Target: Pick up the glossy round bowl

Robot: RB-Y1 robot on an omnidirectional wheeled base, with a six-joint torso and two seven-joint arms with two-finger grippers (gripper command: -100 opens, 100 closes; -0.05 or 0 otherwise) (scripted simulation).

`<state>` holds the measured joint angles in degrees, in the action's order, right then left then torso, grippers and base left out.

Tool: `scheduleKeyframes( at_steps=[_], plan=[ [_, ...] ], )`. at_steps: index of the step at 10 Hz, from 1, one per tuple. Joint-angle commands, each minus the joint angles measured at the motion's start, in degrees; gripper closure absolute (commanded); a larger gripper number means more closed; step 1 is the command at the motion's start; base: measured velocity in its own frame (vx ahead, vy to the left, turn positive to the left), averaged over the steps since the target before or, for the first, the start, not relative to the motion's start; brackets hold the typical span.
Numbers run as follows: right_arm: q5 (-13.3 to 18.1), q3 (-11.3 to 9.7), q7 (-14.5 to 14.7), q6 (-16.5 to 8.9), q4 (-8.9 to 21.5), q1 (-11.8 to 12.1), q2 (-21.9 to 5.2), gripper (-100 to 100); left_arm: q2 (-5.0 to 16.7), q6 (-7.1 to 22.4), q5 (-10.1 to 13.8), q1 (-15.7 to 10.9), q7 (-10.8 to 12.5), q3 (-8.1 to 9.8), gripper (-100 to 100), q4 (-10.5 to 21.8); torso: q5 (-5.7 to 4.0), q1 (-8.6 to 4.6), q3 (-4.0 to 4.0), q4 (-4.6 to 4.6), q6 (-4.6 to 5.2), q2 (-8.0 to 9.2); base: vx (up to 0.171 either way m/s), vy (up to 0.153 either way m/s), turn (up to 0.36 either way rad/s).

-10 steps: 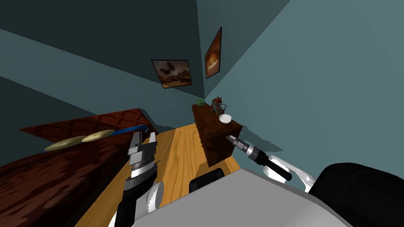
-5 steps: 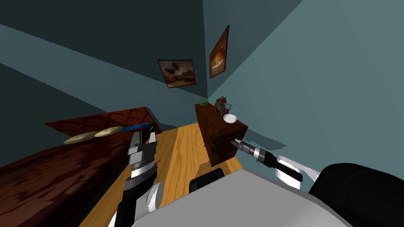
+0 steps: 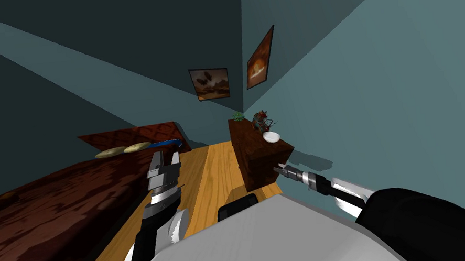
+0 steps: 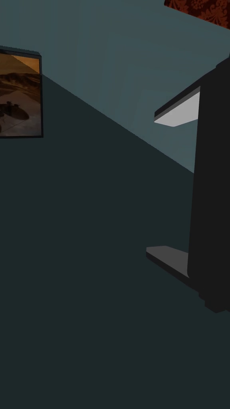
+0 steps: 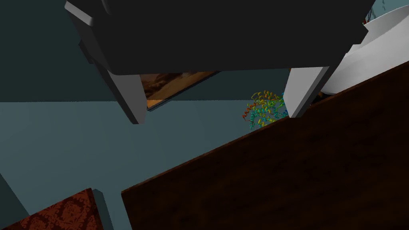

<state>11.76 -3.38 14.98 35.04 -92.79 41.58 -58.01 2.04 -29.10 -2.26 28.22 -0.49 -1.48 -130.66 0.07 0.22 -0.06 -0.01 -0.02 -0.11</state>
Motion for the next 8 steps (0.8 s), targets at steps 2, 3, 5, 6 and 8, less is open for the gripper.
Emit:
scheduleKeyframes(
  at_steps=[2,3,5,6,8],
  plan=[
    [0.7,-0.5,0.6,1.1,3.4,-0.3,-1.6,-100,0.0,0.0,0.0,0.0,0.0,0.0,0,0.0,-0.01,-0.03,0.01,0.0,0.04,0.02,0.024,0.044,0.024],
    [1.7,-0.8,1.0,1.9,5.1,0.3,-4.5,-100,0.0,0.0,0.0,0.0,0.0,0.01,0,0.0,-0.04,-0.14,0.05,0.02,0.05,0.09,0.022,0.052,0.165],
    [2.6,-1.1,1.5,2.7,8.0,0.9,-7.0,-100,0.0,0.0,0.0,0.0,0.0,0.01,0,0.0,-0.03,-0.1,0.03,0.01,0.04,0.06,0.038,0.053,0.083],
    [2.6,-1.1,1.5,2.7,9.5,0.9,-7.4,-100,0.0,0.0,0.0,0.0,0.0,0.0,0,0.0,-0.02,-0.06,0.0,0.0,0.01,-0.01,0.041,0.055,0.068],
    [3.6,-1.4,1.9,3.5,12.5,1.4,-10.2,-100,0.0,0.0,0.0,0.0,0.0,0.0,0,0.0,-0.01,-0.04,0.0,0.0,0.0,-0.01,0.037,0.054,0.11]
  ],
)
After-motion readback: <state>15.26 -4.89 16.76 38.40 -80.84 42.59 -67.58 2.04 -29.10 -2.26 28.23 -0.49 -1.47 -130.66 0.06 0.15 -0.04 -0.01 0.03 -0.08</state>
